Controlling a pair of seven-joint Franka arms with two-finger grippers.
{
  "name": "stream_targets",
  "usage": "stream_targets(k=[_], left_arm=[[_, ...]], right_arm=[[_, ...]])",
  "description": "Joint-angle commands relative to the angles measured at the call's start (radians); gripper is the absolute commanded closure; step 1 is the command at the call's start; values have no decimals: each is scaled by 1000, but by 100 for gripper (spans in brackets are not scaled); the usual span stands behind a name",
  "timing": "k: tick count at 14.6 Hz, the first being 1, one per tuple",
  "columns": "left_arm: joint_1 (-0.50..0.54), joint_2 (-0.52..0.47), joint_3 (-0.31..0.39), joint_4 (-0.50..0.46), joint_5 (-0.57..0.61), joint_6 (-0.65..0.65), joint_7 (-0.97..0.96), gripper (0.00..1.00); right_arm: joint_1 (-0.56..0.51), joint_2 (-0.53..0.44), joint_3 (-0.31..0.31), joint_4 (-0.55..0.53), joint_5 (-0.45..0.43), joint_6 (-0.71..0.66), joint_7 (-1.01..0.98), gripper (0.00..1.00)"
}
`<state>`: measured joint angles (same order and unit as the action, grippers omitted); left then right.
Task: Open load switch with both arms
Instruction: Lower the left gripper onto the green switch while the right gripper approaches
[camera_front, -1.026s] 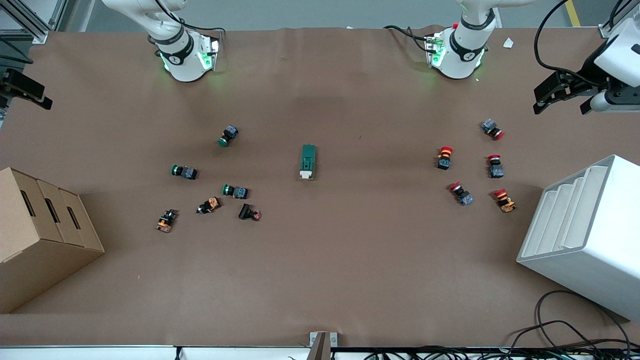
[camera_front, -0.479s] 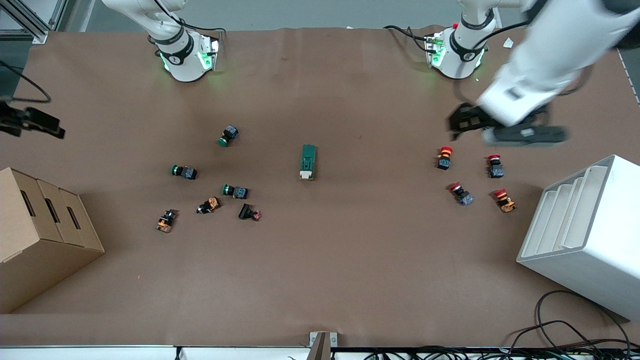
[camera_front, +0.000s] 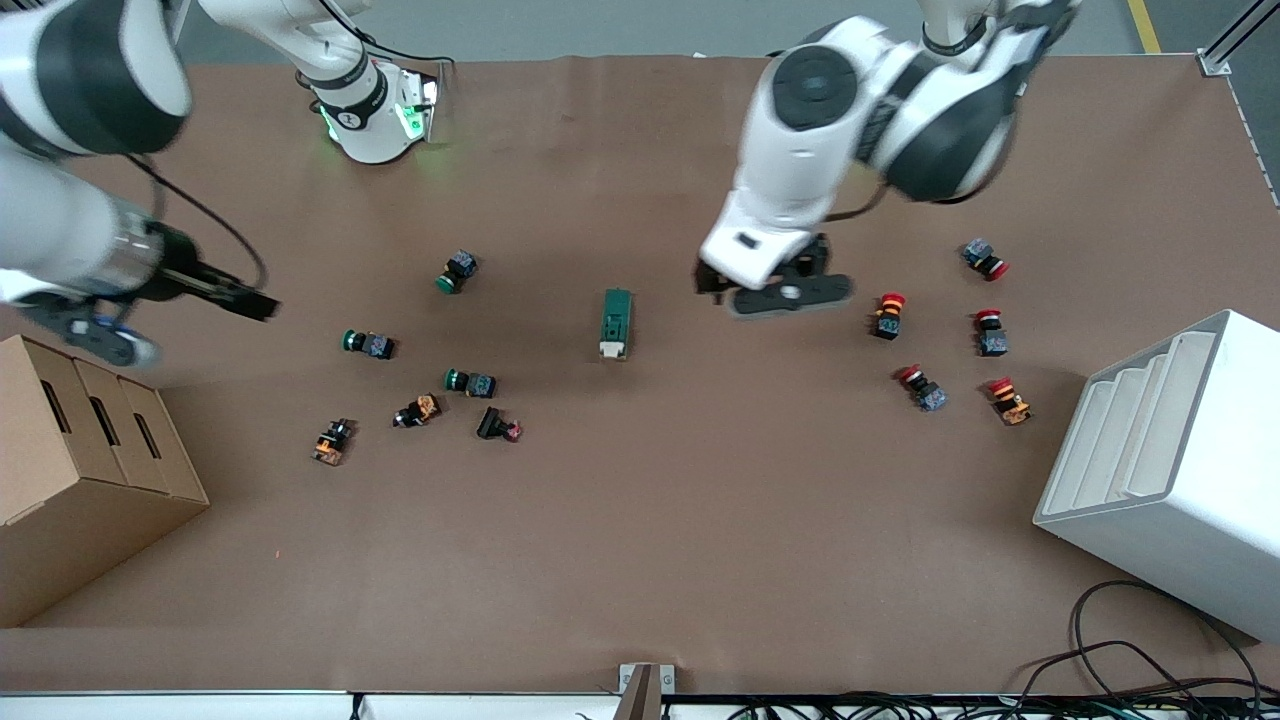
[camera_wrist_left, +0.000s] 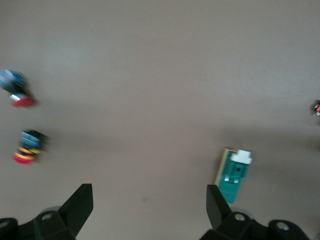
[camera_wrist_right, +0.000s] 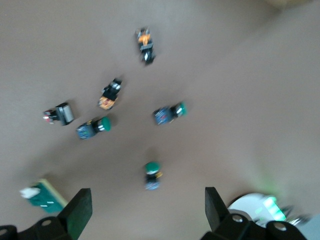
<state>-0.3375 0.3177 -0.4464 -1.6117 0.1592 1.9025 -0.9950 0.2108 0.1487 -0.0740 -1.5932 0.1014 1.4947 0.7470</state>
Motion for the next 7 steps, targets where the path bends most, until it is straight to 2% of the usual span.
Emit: stream_targets(k=[1,5,7], left_arm=[[-115,95,2,13,115,47,-224,0],[-270,227,0,4,339,79,-547,0],[-336,277,0,-8,454,95,-678,0]], right_arm=[[79,70,-9,-1,46,53,262,0],[218,204,-7,9,64,198,628,0],[264,291,-9,35,128,275,760,0]])
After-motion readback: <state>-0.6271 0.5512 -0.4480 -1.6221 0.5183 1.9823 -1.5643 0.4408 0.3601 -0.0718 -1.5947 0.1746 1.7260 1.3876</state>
